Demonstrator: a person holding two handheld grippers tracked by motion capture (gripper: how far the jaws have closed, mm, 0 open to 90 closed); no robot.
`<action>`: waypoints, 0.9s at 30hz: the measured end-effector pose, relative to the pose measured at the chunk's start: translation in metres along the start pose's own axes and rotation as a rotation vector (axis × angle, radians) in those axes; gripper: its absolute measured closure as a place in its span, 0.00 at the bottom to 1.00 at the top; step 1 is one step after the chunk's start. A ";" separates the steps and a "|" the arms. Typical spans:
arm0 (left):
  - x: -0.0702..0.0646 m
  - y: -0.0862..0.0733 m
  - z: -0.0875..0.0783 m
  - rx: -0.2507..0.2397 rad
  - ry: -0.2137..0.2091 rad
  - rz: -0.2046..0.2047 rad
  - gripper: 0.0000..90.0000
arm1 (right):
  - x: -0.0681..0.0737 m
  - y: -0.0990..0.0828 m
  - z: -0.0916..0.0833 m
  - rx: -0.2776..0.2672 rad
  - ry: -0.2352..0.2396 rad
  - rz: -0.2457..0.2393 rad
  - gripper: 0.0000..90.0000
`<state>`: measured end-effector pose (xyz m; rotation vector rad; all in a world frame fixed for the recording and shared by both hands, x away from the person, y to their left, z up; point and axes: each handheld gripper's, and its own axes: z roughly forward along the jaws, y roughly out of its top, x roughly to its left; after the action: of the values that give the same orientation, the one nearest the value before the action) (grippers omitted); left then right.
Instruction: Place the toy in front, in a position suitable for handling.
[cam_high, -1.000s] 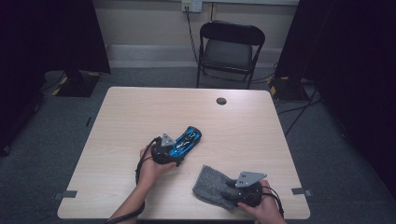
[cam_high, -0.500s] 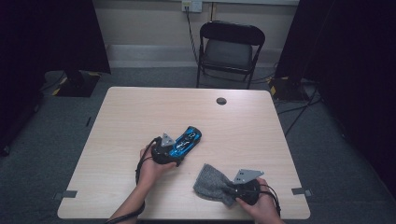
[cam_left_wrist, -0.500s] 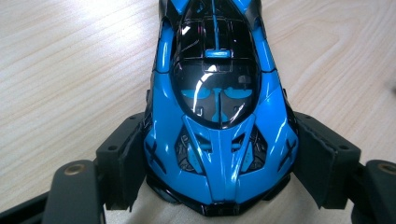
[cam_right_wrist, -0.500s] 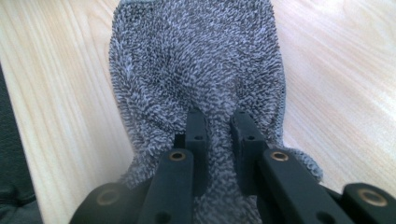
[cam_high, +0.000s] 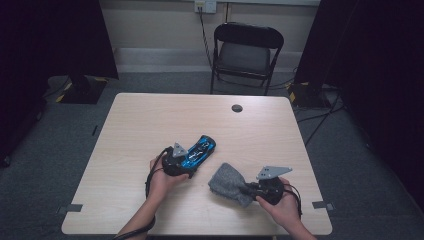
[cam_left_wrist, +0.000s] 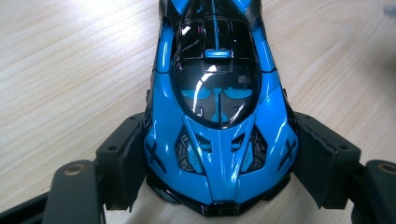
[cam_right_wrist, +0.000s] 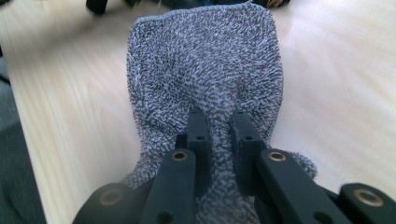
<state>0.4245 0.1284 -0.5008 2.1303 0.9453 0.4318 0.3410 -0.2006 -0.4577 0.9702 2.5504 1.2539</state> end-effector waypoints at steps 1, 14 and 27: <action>0.000 0.000 0.000 0.001 0.000 0.000 0.29 | -0.005 0.009 0.001 -0.020 0.004 0.019 0.90; 0.000 0.000 0.000 0.002 -0.001 0.000 0.29 | -0.030 0.061 0.018 -0.041 -0.040 0.050 0.90; 0.000 0.000 0.000 0.001 -0.002 -0.005 0.29 | -0.024 0.096 0.047 -0.035 -0.039 0.035 0.90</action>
<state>0.4245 0.1285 -0.5008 2.1286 0.9501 0.4263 0.4252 -0.1414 -0.4195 1.0259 2.4840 1.2720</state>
